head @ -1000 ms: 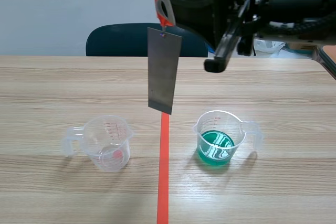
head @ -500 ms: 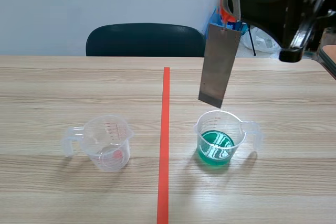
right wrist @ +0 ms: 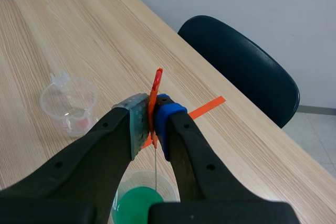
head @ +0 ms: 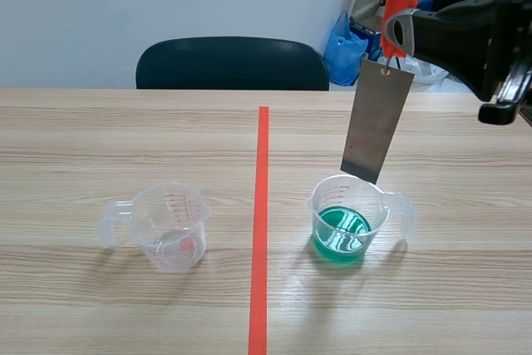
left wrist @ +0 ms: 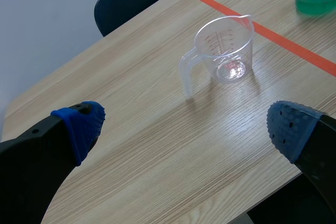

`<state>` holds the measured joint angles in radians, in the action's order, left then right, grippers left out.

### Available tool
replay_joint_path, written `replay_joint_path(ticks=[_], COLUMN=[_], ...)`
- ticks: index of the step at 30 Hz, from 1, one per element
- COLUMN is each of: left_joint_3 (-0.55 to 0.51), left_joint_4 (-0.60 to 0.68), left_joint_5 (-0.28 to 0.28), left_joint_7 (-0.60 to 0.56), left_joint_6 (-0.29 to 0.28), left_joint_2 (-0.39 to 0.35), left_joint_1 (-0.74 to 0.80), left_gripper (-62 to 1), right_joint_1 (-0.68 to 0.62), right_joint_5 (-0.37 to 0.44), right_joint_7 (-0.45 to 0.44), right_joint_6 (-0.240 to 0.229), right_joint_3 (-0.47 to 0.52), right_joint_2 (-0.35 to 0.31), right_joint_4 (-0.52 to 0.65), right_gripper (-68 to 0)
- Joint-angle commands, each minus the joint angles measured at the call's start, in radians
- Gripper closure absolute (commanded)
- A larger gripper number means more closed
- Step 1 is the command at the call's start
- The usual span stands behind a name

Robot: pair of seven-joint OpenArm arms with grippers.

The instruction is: Do the redox reaction experiment

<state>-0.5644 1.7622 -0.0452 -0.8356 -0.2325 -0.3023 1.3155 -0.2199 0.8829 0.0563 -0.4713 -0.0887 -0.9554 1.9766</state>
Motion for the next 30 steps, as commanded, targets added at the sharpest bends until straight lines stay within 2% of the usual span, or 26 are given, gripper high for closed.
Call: replay_joint_path(ticks=[1, 30], left_joint_3=[0.003, 0.003], left_joint_4=[0.010, 0.010], left_joint_5=[0.011, 0.011], left_joint_7=[-0.013, -0.013], left_joint_6=[0.001, 0.001], left_joint_2=[0.003, 0.003], left_joint_1=[0.001, 0.001], left_gripper=[-62.3, -62.3], right_joint_1=[0.011, 0.001], right_joint_5=[0.011, 0.003], right_joint_7=[-0.019, -0.019], right_joint_6=[0.003, 0.003], right_joint_3=[0.011, 0.011], right_joint_2=[-0.006, -0.006], right_joint_4=[0.013, 0.013], right_gripper=[-0.6, -0.6])
